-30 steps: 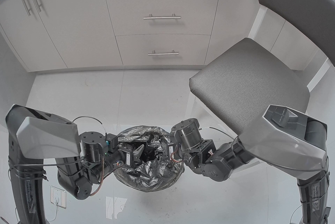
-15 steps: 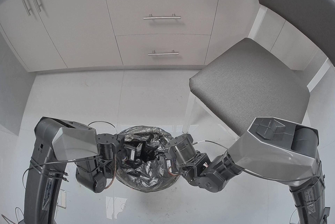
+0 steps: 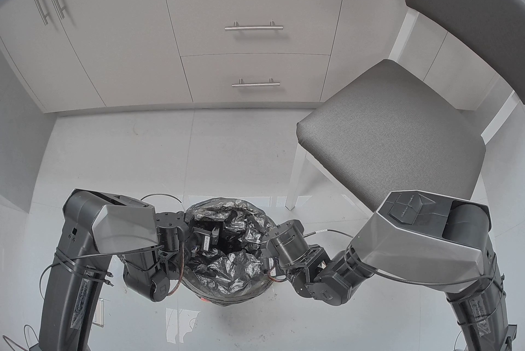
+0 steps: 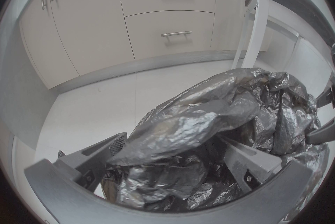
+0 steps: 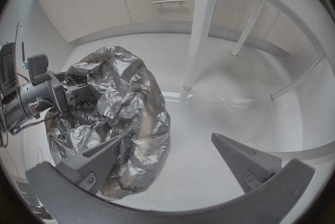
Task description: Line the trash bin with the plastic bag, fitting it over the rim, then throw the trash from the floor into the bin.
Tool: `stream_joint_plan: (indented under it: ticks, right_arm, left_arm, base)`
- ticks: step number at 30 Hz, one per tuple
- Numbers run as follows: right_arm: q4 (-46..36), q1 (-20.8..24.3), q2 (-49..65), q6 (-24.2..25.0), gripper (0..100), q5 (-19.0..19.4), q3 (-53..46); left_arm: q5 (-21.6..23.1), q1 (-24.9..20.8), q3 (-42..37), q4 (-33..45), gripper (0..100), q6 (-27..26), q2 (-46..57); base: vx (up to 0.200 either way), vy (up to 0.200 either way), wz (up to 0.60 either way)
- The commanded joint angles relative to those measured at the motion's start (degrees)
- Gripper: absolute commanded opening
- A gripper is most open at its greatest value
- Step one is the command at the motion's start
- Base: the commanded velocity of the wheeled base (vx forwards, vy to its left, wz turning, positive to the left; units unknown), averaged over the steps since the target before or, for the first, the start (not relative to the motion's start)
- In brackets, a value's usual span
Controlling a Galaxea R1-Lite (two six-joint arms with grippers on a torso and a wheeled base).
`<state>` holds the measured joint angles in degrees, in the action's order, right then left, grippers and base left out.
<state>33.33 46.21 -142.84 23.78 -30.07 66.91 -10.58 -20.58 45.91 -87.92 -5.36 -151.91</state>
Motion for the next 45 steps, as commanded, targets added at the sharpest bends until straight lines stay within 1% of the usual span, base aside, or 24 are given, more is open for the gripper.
stream_joint_plan:
  ticks: [1,7,11,14,17,22,25,29,33,41,44,45]
  right_arm:
    - [0.0,-0.2,-0.2,0.0,100,-0.1,-1.3]
    - [0.0,-0.2,-0.3,1.2,100,-0.4,-2.1]
    - [0.0,-0.2,-0.1,1.1,100,-0.4,-2.1]
    - [0.2,-0.2,0.2,1.1,100,-0.5,-2.3]
    - [1.8,0.7,1.9,0.3,100,-0.4,-3.4]
    - [4.6,2.8,4.7,-3.2,100,0.1,-4.8]
    - [5.6,5.2,4.1,-3.3,100,0.1,-6.1]
    - [6.0,6.5,0.5,-2.9,100,-0.1,-6.6]
    - [6.0,6.8,-1.3,-2.7,100,-0.4,-6.7]
    - [6.1,6.6,-0.7,-2.6,100,-0.6,-8.2]
    - [6.1,5.9,1.3,-2.6,100,-1.4,-9.0]
    - [6.1,5.8,3.4,-2.7,100,-2.0,-9.2]
  left_arm:
    - [0.0,0.4,0.7,0.2,100,0.0,-0.7]
    - [-0.1,1.2,0.5,0.2,100,0.0,-0.7]
    - [-1.2,1.1,0.4,0.2,100,0.0,-0.1]
    - [-1.2,0.8,0.1,0.2,100,0.1,0.4]
    - [-1.5,0.5,-0.6,0.2,100,0.4,1.9]
    - [-1.5,0.4,-1.9,0.2,100,0.5,4.6]
    - [-1.5,0.4,-1.8,0.2,100,0.5,4.8]
    - [-1.5,0.4,-1.6,0.2,100,0.5,4.3]
    - [-1.5,0.5,-1.3,0.2,100,0.4,3.8]
    - [-1.6,0.8,-0.7,0.2,100,0.4,3.5]
    - [-1.6,0.7,-1.3,0.1,100,0.6,4.3]
    - [-2.0,0.2,-2.6,0.1,100,0.6,7.4]
  base:
    - [0.000,0.000,0.00]
    - [0.000,0.000,0.00]
    - [0.000,0.000,0.00]
    - [0.000,0.000,0.00]
    - [0.000,0.000,0.00]
    - [0.000,0.000,0.00]
    - [0.000,0.000,0.00]
    - [0.000,0.000,0.00]
    - [0.000,0.000,0.00]
    - [0.000,0.000,0.00]
    - [0.000,0.000,0.00]
    - [0.000,0.000,0.00]
